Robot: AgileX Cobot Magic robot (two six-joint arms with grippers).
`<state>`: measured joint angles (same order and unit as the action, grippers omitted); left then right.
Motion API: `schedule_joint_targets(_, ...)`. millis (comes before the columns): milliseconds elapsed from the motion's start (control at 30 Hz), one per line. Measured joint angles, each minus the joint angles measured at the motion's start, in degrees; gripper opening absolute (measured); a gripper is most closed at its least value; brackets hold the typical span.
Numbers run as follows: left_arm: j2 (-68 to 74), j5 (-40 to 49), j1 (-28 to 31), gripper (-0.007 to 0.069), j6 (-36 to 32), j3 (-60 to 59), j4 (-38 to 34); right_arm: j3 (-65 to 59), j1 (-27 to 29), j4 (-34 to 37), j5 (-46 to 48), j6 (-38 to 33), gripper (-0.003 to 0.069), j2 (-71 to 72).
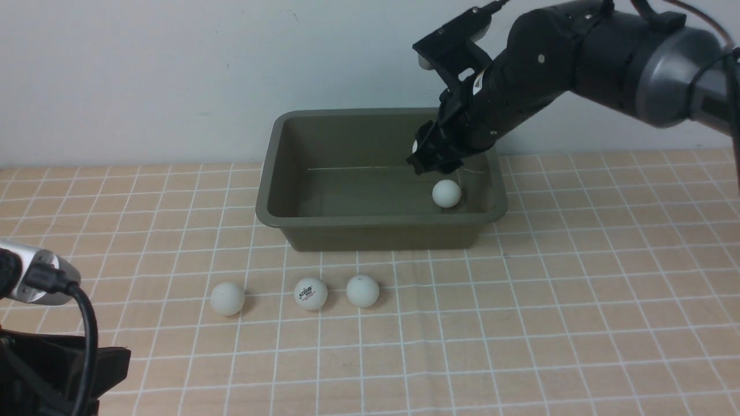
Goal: Put the table tennis balls into the box on the light coffee tablecloth.
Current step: 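Release the ping pong ball into the bin and lift the gripper away, then reach for and grasp a ping pong ball on the table beside the basket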
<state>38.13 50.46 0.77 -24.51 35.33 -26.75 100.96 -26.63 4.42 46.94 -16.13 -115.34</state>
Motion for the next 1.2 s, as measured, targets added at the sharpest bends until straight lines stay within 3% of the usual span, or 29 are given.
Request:
schedule_joint_targets(133, 0.00, 0.00, 0.00, 0.0278, 0.00, 0.00, 0.00, 1.30, 0.00, 0.20, -1.12, -0.48, 0.0368, -1.83)
schedule_joint_targets(300, 0.00, 0.00, 0.00, 0.0278, 0.00, 0.00, 0.00, 2.11, 0.00, 0.20, -1.45, -0.53, 0.0513, -2.36)
schedule_joint_targets(467, 0.00, 0.00, 0.00, 0.0278, 0.00, 0.00, 0.00, 5.22, 0.00, 0.20, 0.41, 0.15, 0.0519, 0.33)
schedule_joint_targets(633, 0.00, 0.00, 0.00, 0.0278, 0.00, 0.00, 0.00, 8.54, 0.00, -0.46, 6.56, 3.28, 0.0448, 9.54)
schedule_joint_targets(767, 0.00, -0.64, 0.00, 0.0278, -0.11, 0.00, 0.00, 8.78, 0.00, -1.11, 12.27, 3.64, 0.0348, 17.51)
schedule_joint_targets(1000, 0.25, -5.74, 0.00, 0.0278, -0.88, 0.00, 0.00, 8.78, 0.00, 1.08, 22.98, 3.22, 0.0078, 26.30)
schedule_joint_targets(1200, 6.30, -6.19, 0.00, 0.0278, -3.48, 0.43, 0.00, 8.35, 0.00, 3.73, 26.03, 2.98, -0.0013, 29.81)
